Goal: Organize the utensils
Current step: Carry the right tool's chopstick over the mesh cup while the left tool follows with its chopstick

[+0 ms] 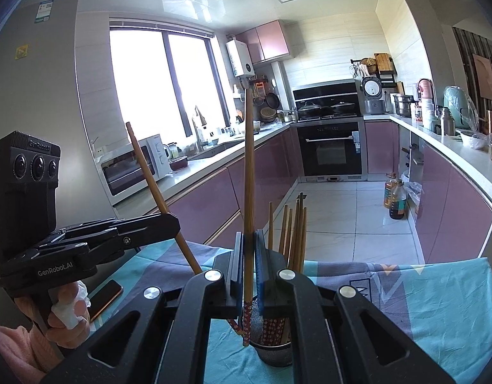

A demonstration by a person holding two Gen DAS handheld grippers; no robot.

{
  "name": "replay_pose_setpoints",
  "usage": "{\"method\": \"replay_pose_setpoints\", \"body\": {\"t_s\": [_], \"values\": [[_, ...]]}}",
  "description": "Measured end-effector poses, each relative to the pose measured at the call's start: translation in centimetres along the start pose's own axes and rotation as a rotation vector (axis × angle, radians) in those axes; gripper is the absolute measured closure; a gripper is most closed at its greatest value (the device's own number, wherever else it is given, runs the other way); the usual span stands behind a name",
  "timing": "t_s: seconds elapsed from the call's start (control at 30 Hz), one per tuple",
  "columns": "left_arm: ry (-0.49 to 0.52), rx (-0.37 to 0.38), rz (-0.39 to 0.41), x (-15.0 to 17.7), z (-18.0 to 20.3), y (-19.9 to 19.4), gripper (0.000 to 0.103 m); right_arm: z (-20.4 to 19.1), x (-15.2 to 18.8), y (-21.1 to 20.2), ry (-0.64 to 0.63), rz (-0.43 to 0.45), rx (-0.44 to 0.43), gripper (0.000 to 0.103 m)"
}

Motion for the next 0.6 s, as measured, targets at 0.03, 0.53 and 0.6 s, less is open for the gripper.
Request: {"method": "replay_pose_setpoints", "body": {"t_s": [0.03,0.53,0.6], "values": [[0.000,-0.002,0.000,0.02,0.04,-0.02,0.096,0.02,0.03,0.04,0.001,-0.001,0.001,0.097],[-0.004,-0.002,-0.008,-0.56,0.34,0.54,0.096,0.51,-0.31,0.58,0.007,-0.006,0.014,0.097],[-0.003,-0.002,-0.011,-0.70,0.27,0.63,0.096,0.65,-0.31,0.85,0.008,-0.011,0.016,0.097]]}}
Point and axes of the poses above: each gripper's, at about its wrist camera, not at the fingertips, and y roughly the way its jaws point, z to its right, x to its underside, the point moved 6 cm from there along y, roughly the way its jaws point, and after that the axes turned 5 degrees about -z, right-handed, at the moved point
